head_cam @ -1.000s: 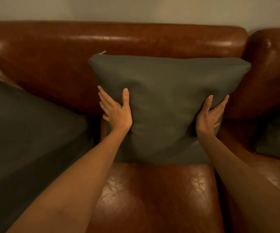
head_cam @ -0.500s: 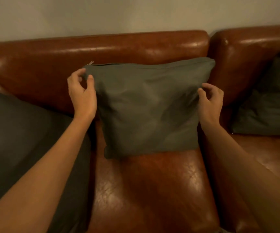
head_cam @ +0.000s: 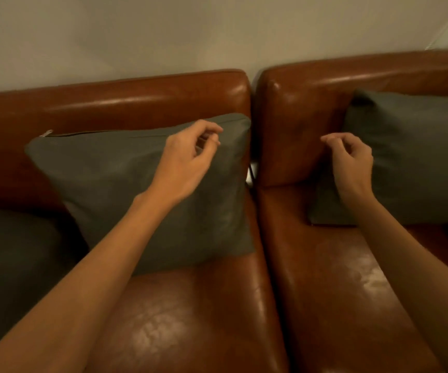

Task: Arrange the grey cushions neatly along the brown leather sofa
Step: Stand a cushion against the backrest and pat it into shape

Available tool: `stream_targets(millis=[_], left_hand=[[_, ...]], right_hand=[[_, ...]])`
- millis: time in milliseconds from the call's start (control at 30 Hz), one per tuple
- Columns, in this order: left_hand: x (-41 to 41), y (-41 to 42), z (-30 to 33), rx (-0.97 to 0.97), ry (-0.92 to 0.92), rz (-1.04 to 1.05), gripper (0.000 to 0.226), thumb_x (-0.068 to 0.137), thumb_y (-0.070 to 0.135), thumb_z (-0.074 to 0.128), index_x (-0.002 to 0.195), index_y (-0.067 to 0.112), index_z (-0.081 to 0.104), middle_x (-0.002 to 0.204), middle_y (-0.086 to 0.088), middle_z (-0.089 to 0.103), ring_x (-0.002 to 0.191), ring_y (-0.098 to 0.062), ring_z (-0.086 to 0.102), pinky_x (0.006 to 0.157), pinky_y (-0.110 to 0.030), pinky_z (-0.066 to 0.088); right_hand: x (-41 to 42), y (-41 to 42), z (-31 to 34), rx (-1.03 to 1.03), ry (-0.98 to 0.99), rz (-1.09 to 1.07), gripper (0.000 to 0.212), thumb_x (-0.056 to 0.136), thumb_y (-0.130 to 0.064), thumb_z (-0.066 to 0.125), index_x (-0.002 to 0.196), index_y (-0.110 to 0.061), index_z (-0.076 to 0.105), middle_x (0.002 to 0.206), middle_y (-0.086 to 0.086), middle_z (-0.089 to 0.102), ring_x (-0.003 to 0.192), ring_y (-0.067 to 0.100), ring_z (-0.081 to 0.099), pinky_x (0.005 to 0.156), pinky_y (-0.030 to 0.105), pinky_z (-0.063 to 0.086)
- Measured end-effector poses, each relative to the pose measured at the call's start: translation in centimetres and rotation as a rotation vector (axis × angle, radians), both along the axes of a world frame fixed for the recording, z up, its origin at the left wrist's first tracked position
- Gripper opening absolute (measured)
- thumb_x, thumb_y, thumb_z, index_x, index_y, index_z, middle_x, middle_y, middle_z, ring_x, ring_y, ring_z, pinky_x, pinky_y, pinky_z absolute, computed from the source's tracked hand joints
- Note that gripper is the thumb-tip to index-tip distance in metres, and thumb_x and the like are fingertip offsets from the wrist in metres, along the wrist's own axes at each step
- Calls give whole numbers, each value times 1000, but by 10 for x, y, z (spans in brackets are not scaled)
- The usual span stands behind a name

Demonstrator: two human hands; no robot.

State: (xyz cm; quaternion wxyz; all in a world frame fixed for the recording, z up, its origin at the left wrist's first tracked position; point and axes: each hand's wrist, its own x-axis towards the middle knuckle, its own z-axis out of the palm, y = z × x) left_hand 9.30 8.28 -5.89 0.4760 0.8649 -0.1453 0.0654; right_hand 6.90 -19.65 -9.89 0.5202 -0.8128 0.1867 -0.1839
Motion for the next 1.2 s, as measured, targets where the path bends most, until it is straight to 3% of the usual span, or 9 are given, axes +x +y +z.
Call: stream_targets(millis=[133, 267, 333, 533, 667, 767, 933, 1067, 1200], left_hand=[[10, -92, -7, 4, 32, 35, 17, 96, 15, 55, 108, 17, 66, 90, 2, 69, 81, -9, 63, 78, -36, 51], [18, -197, -14, -72, 86, 106, 18, 96, 23, 54, 111, 23, 64, 90, 5, 66, 78, -10, 62, 77, -40, 53], [23, -245, -17, -100, 124, 126, 19, 97, 27, 55, 115, 24, 61, 90, 9, 62, 78, -4, 59, 74, -35, 54], [47, -340, -24, -219, 256, 203, 56, 92, 47, 60, 139, 25, 41, 134, 3, 45, 122, -16, 46, 102, -36, 44], [64, -373, -32, -340, 418, 258, 87, 85, 54, 67, 151, 24, 20, 153, -1, 27, 139, -23, 31, 113, -41, 34], [74, -384, -43, -431, 478, 256, 109, 72, 61, 74, 153, 31, 7, 155, -1, 27, 141, -26, 31, 114, -48, 33], [77, -391, -63, -456, 617, 262, 126, 49, 77, 73, 152, 35, 14, 150, 0, 37, 132, -25, 45, 109, -49, 40], [76, -389, -74, -435, 643, 238, 126, 47, 80, 71, 151, 36, 16, 148, -1, 40, 131, -26, 46, 108, -49, 41], [77, -389, -79, -412, 618, 234, 111, 68, 67, 74, 153, 33, 11, 150, -5, 35, 134, -29, 42, 110, -50, 38]], right_hand=[[14, -102, -8, -31, 24, -65, 20, 92, -28, 55, 99, -18, 71, 109, 10, 67, 85, 1, 56, 75, 9, 42], [20, -190, -2, -112, 21, -89, 23, 92, -35, 54, 99, -20, 70, 110, 9, 65, 102, 17, 58, 91, 31, 46], [21, -227, 5, -172, 4, -102, 17, 95, -32, 52, 99, -24, 66, 112, 1, 58, 114, 22, 52, 97, 32, 42], [30, -329, 10, -172, 97, -301, 29, 97, -40, 49, 116, -20, 60, 134, 6, 45, 131, 27, 36, 112, 47, 32], [31, -373, 3, -195, 225, -383, 44, 94, -49, 52, 129, -22, 51, 149, 4, 33, 141, 31, 22, 115, 51, 22], [34, -384, -6, -187, 241, -400, 55, 90, -56, 56, 135, -27, 43, 154, 3, 23, 143, 33, 17, 113, 56, 20], [28, -388, -23, 33, 169, -379, 82, 82, -64, 64, 148, -33, 24, 158, 5, 11, 143, 33, 21, 109, 41, 30], [28, -388, -26, 237, 144, -369, 112, 74, -61, 75, 154, -33, 2, 161, 8, 17, 143, 29, 30, 115, 46, 32], [31, -390, -31, 338, 192, -414, 127, 70, -62, 77, 155, -29, -12, 162, 8, 18, 145, 31, 28, 116, 52, 29]])
